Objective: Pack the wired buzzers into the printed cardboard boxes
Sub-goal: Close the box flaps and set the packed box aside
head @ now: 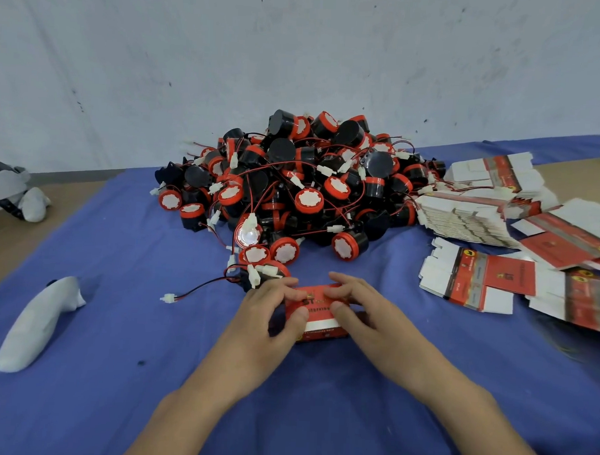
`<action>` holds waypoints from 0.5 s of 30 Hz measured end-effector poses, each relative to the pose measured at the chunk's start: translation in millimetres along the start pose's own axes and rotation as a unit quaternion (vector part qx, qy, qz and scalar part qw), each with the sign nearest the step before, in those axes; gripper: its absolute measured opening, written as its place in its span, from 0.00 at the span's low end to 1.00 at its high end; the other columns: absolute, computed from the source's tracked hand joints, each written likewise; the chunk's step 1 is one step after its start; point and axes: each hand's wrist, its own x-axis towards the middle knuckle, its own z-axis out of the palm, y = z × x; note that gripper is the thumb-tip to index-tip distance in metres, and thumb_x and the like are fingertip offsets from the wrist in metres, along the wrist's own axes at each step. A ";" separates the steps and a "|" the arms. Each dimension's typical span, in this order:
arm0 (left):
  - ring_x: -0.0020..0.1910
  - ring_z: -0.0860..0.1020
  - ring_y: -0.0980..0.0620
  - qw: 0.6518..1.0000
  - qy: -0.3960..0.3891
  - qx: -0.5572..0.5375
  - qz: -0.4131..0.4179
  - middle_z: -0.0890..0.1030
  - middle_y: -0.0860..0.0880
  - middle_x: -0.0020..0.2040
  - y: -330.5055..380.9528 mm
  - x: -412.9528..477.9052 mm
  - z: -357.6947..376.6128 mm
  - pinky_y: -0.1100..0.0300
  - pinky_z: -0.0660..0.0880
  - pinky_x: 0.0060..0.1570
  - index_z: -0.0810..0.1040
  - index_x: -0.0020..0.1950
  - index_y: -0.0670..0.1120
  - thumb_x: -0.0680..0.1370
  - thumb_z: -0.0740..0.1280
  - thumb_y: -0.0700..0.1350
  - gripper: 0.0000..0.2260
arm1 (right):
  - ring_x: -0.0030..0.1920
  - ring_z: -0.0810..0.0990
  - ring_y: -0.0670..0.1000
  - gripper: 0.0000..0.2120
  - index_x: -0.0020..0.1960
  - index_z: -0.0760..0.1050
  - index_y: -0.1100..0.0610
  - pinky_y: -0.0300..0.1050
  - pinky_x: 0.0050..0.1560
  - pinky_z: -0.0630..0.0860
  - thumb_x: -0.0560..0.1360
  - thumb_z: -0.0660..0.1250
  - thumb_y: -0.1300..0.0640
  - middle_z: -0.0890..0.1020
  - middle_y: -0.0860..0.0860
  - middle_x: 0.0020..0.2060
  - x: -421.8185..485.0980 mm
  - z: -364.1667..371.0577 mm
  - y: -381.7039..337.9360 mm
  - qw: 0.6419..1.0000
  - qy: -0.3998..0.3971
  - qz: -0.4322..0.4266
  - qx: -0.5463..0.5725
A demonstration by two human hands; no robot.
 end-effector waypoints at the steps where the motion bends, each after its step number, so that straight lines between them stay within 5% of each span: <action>1: 0.68 0.69 0.60 1.000 -0.017 0.004 0.008 0.68 0.72 0.67 0.0 -1.5 -2.7 0.63 0.71 0.60 0.77 0.58 0.63 0.78 0.64 0.59 0.09 | 0.60 0.76 0.37 0.08 0.60 0.75 0.40 0.38 0.59 0.75 0.82 0.63 0.48 0.67 0.26 0.68 -1.7 -1.5 -1.3 1.000 -0.017 -0.006 -0.019; 5: 0.72 0.64 0.64 0.999 -0.040 -0.003 0.033 0.68 0.69 0.70 0.8 -6.0 -10.3 0.61 0.69 0.67 0.78 0.60 0.64 0.72 0.66 0.65 0.18 | 0.61 0.75 0.36 0.14 0.62 0.76 0.37 0.33 0.59 0.72 0.77 0.63 0.39 0.64 0.24 0.69 -5.9 -8.4 -6.9 0.997 -0.056 -0.023 -0.047; 15: 0.71 0.64 0.66 0.993 -0.011 0.093 0.069 0.68 0.70 0.69 -2.7 -2.8 -4.7 0.66 0.69 0.63 0.76 0.61 0.66 0.74 0.59 0.69 0.19 | 0.53 0.73 0.31 0.10 0.61 0.74 0.38 0.31 0.51 0.69 0.80 0.65 0.45 0.63 0.21 0.65 1.6 -3.2 2.6 0.986 -0.032 -0.040 -0.161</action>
